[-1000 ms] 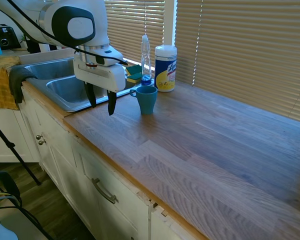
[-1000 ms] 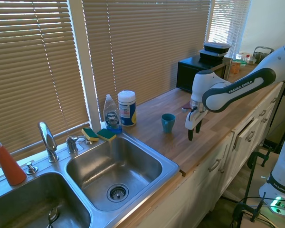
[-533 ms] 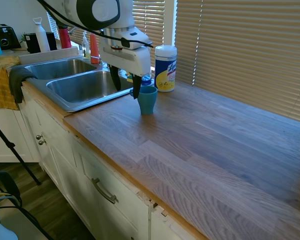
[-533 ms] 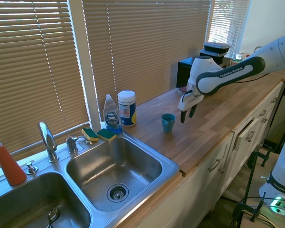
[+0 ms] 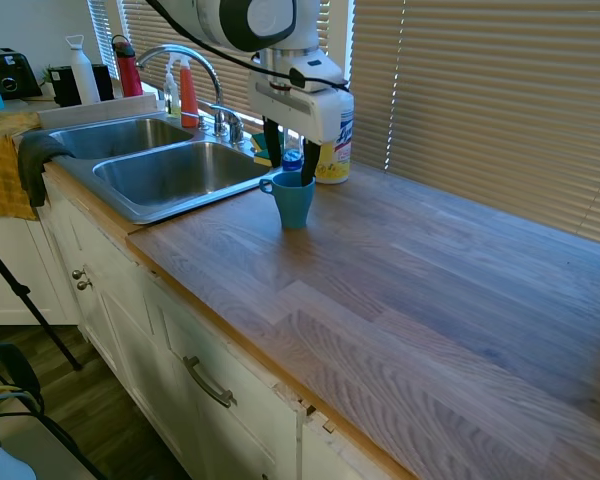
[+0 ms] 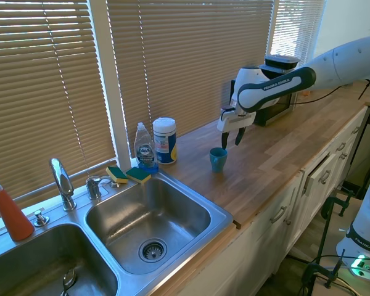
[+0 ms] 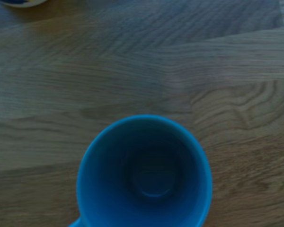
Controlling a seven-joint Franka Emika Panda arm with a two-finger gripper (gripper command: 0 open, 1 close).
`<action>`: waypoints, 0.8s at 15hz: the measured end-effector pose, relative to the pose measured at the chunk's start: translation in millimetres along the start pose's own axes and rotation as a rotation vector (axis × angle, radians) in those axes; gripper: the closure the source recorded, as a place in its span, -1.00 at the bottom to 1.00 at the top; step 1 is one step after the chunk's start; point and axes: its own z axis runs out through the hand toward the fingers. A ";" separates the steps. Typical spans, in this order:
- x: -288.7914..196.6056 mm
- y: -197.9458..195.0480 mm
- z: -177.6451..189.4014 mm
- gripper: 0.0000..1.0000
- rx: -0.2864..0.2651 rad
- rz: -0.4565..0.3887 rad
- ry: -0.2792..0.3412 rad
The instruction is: Put the mug in the sink
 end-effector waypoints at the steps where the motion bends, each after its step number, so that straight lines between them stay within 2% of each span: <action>1: 3.6 -4.3 7.1 -1.00 -0.008 0.009 -0.003; 8: 25.0 -23.7 52.7 -1.00 -0.070 0.047 -0.031; 9: 26.2 -22.8 60.6 1.00 -0.081 0.050 -0.037; 12: 27.4 -21.8 77.4 1.00 -0.103 0.051 -0.050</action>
